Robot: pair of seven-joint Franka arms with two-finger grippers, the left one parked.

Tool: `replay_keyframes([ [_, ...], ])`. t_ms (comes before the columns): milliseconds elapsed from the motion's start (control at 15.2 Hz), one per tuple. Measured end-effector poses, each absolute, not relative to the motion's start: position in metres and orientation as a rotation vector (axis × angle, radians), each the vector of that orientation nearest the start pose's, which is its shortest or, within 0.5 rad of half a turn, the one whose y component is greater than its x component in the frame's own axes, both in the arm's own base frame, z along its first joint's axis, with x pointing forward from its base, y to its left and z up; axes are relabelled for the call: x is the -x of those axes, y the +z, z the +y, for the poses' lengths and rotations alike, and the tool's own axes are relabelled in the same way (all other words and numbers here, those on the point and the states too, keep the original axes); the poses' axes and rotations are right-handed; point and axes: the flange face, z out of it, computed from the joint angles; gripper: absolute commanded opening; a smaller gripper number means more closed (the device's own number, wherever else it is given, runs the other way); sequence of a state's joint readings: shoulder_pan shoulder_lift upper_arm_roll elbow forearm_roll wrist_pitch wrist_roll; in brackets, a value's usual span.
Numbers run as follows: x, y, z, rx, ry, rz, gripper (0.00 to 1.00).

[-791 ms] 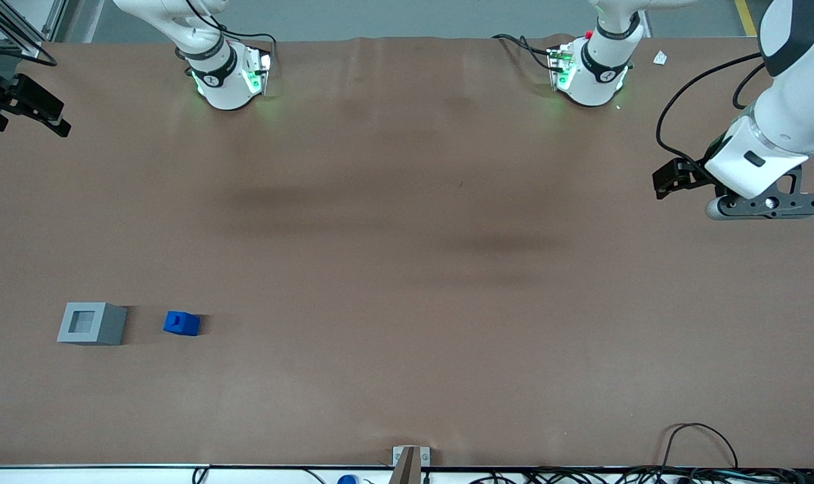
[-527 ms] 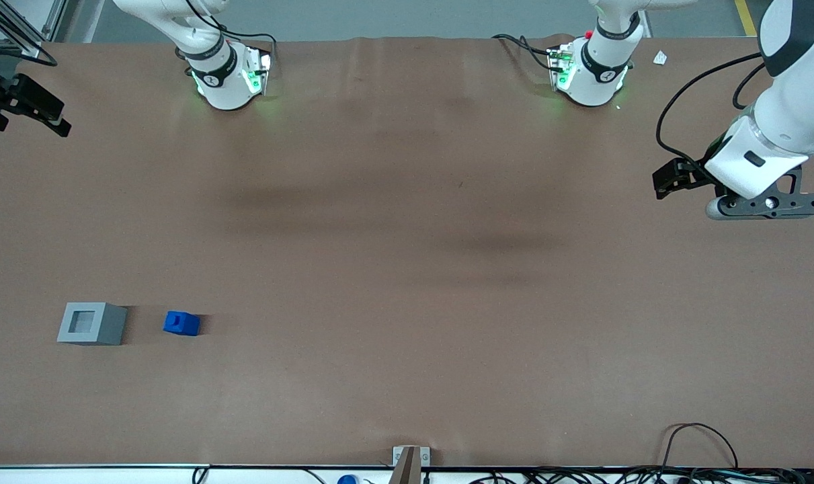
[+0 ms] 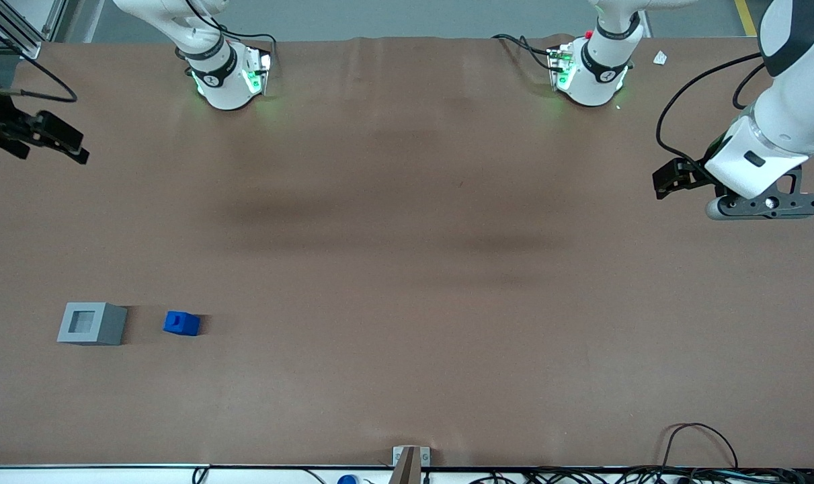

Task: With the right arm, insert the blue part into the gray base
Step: 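Move the open right gripper over the blue block, then lower the right gripper and close it on the blue block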

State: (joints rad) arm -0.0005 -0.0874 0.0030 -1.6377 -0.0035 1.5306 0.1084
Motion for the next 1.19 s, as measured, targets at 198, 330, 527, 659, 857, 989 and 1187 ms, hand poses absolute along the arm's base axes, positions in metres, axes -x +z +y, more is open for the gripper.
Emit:
replay_keyframes([
  [198,-0.533,0.606,0.001,3.143,0.071,0.167,1.00],
  [330,-0.543,0.588,0.001,3.143,0.087,0.168,1.00],
  [527,-0.559,0.570,-0.002,3.142,0.073,0.174,1.00],
  [659,-0.568,0.558,-0.002,3.142,0.065,0.177,1.00],
  [857,-0.580,0.538,-0.006,3.141,0.079,0.186,1.00],
  [989,-0.586,0.523,-0.008,3.141,0.102,0.194,1.00],
  [1187,-0.596,0.499,-0.009,3.140,0.146,0.194,1.00],
])
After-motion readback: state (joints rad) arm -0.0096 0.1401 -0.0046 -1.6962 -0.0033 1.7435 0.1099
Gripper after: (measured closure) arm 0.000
